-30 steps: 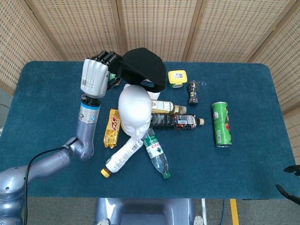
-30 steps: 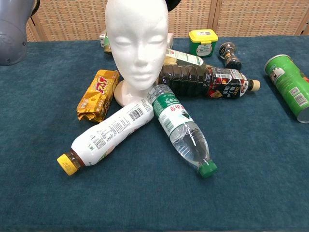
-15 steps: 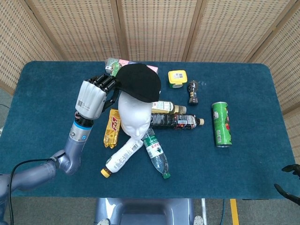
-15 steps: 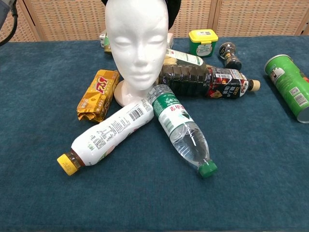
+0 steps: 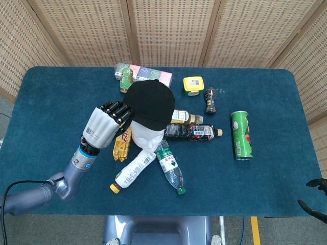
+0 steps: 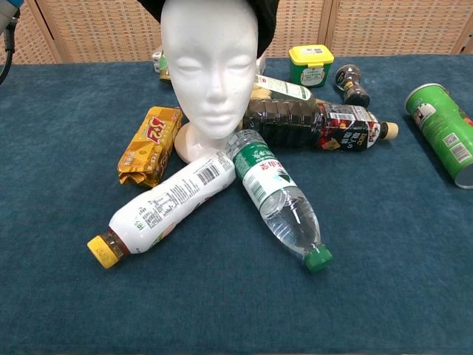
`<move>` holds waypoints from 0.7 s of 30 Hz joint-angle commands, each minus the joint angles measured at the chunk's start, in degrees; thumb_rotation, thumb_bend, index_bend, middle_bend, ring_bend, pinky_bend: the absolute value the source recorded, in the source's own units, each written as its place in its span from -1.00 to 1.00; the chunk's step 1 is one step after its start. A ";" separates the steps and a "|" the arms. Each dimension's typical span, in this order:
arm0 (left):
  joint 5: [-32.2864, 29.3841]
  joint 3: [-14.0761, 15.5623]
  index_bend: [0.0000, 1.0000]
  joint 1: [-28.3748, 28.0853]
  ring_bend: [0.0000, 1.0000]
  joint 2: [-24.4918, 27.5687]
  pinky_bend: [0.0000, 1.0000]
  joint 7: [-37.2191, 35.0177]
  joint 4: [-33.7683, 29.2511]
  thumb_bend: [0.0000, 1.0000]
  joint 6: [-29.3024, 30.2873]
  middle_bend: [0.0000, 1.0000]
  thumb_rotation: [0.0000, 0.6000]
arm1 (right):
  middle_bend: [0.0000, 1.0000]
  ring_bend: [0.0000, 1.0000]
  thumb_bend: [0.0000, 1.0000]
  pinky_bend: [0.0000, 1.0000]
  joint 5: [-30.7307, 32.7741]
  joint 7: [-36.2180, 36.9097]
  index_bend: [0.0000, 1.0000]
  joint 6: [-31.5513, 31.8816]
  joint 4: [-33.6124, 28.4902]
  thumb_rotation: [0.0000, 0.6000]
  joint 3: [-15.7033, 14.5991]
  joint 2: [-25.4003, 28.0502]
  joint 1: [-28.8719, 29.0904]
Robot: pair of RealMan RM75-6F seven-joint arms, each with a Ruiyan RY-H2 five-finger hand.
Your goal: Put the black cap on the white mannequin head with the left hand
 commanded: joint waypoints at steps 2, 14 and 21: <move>1.41 1.31 0.54 1.24 0.02 0.71 0.42 2.28 -1.56 -0.05 -0.06 0.13 1.00 | -0.07 -0.04 -0.77 0.02 -0.10 0.09 -0.10 0.05 0.09 1.00 -0.01 -0.07 0.02; 4.66 3.99 0.46 3.56 -0.17 2.24 0.27 8.53 -5.70 -0.17 -2.26 0.04 1.00 | -0.07 -0.04 -0.77 0.02 -0.21 0.05 -0.10 0.10 0.07 1.00 -0.05 -0.04 0.00; 5.44 4.73 0.10 5.10 -0.38 4.35 0.13 12.22 -9.43 -0.27 -3.81 -0.18 1.00 | -0.07 -0.04 -0.77 0.02 -0.09 0.21 -0.10 0.10 0.19 1.00 -0.02 -0.04 -0.04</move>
